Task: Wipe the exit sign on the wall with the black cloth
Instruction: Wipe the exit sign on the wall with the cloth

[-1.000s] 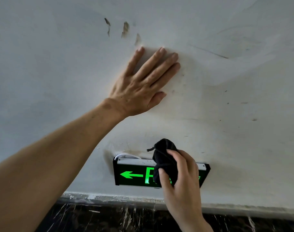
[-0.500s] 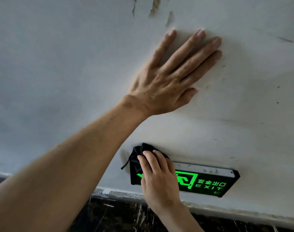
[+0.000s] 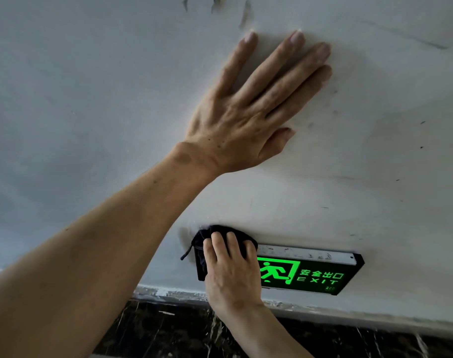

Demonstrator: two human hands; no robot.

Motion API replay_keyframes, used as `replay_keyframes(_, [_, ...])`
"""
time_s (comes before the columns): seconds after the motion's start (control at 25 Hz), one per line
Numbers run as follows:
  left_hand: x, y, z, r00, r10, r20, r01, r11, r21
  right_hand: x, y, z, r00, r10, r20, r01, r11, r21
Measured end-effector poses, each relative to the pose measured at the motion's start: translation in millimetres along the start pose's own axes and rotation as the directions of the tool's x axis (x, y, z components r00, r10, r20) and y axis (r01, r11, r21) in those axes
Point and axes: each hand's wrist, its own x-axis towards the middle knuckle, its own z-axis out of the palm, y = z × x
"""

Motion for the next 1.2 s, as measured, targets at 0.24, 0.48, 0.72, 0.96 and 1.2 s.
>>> replay_keyframes(0.24, [-0.1,-0.1,-0.7,1.0,0.015,0.017,-0.016,0.999,0.038,-5.2,25.9,-6.4,0.999,0.033,0.01,-0.033,0.999,-0.016])
replay_keyframes(0.48, [0.0,-0.8,-2.5,1.0,0.022,0.016,-0.024,0.997,0.068,-16.9,55.2,-10.7,0.996,0.091,0.026,-0.091,0.996,-0.002])
replay_keyframes(0.72, [0.0,-1.9,-2.8,0.999,0.033,0.008,-0.033,0.996,0.082,-31.3,92.6,-16.5,0.983,0.183,-0.002,-0.183,0.983,-0.002])
replay_keyframes(0.96, [-0.6,-2.5,-3.0,0.999,0.037,0.009,-0.037,0.997,0.065,-44.2,130.3,-19.4,0.972,0.235,-0.028,-0.234,0.972,0.021])
replay_keyframes(1.2, [0.0,-2.9,-3.9,0.999,0.037,0.022,-0.039,0.996,0.076,-50.2,151.1,-24.1,0.953,0.301,-0.039,-0.3,0.953,0.04])
